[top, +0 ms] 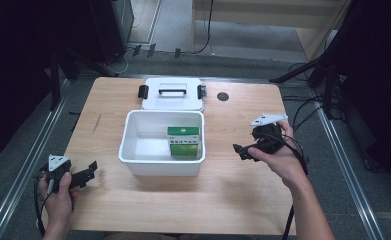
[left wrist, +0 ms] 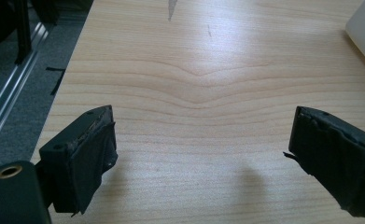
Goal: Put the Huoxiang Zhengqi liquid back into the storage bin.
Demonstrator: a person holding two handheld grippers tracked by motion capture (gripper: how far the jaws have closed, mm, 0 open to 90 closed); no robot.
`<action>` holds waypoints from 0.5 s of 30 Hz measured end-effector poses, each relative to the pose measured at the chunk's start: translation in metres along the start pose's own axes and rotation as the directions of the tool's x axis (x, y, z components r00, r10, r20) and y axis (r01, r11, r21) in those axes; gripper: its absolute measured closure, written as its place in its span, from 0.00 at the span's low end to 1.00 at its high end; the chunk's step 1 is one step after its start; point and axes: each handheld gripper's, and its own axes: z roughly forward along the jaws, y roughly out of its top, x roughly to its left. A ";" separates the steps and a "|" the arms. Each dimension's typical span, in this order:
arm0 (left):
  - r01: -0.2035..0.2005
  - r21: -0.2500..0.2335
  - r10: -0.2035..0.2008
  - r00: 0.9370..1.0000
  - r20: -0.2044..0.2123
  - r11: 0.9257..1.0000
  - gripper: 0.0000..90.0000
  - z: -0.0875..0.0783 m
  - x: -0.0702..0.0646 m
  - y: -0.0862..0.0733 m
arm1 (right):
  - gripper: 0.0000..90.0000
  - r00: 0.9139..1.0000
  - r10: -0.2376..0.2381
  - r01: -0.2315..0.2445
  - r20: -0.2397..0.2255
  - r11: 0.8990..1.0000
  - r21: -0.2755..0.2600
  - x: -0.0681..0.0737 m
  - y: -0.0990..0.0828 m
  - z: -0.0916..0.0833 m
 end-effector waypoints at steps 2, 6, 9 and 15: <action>0.001 -0.004 -0.002 1.000 -0.001 1.000 0.09 0.000 0.000 0.000 | 0.00 1.000 0.005 -0.005 0.004 1.000 -0.008 -0.001 -0.005 0.000; -0.001 -0.002 0.001 1.000 -0.002 1.000 0.09 0.000 0.000 0.000 | 0.00 0.999 0.033 -0.033 0.020 0.999 -0.033 -0.006 -0.026 0.000; 0.000 -0.003 0.000 1.000 -0.002 1.000 0.09 0.000 0.000 0.000 | 0.00 0.998 0.061 -0.060 0.031 0.997 -0.045 -0.012 -0.040 -0.002; -0.003 -0.003 0.003 1.000 -0.005 1.000 0.09 0.000 0.000 0.000 | 0.00 0.993 0.106 -0.102 0.056 0.992 -0.076 -0.020 -0.068 -0.006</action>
